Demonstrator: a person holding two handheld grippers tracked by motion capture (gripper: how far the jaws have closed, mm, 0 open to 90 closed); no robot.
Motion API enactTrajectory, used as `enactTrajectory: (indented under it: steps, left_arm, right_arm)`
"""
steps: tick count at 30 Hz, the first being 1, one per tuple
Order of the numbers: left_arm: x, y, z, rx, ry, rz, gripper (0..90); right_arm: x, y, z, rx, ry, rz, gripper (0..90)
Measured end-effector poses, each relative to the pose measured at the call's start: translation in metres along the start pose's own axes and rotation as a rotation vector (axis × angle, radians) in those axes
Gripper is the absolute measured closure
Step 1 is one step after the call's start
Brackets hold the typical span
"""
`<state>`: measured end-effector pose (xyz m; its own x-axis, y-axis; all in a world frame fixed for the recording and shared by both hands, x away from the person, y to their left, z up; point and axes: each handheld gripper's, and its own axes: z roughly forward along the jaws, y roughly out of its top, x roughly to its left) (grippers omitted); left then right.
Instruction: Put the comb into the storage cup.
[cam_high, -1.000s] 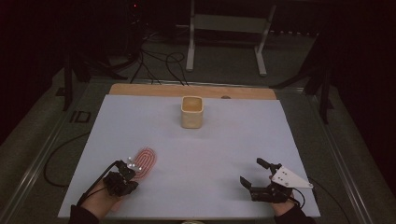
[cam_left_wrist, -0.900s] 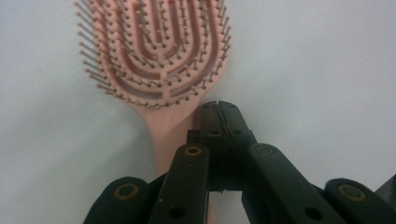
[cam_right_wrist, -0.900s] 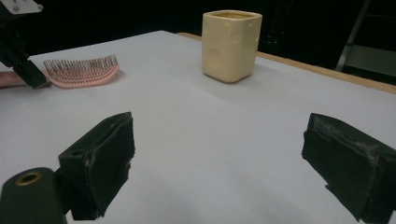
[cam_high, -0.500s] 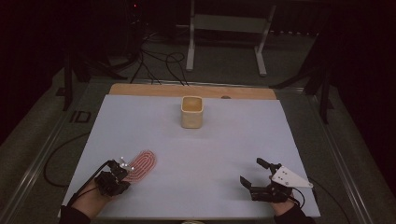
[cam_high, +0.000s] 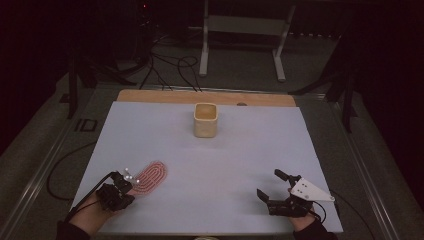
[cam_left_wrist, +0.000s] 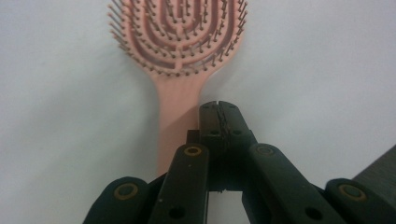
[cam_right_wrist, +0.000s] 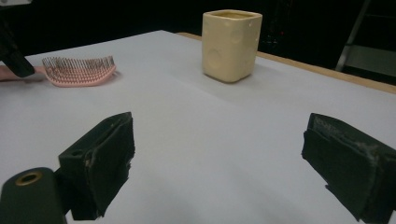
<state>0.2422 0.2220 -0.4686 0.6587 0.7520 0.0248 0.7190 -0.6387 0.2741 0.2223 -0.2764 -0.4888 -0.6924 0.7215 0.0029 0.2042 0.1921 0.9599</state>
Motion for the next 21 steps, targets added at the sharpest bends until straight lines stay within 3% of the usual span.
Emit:
enactTrajectory:
  steps: [3,14,15,18,19,21]
  left_arm:
    - [0.003,-0.002,-0.007,-0.002,0.008,-0.001,88.9]
    - [0.012,-0.003,-0.014,-0.018,-0.002,-0.027,67.4]
    - [0.011,-0.003,-0.014,-0.014,0.0,-0.024,59.8]
    - [0.011,-0.002,-0.012,0.007,-0.015,-0.02,52.9]
    - [0.011,-0.001,-0.012,0.011,-0.009,-0.013,43.6]
    - [0.011,0.0,-0.011,0.008,0.001,-0.019,38.3]
  right_arm:
    - [0.001,0.0,0.0,0.001,0.003,-0.005,8.8]
    - [0.001,-0.001,0.002,0.008,0.004,-0.005,8.8]
    - [0.001,-0.001,0.001,0.004,0.003,-0.004,8.8]
    - [0.0,-0.001,0.002,0.007,0.004,0.002,8.8]
    - [0.001,-0.001,0.002,0.007,0.004,-0.005,8.8]
    - [0.001,0.0,0.001,0.006,0.004,-0.007,8.8]
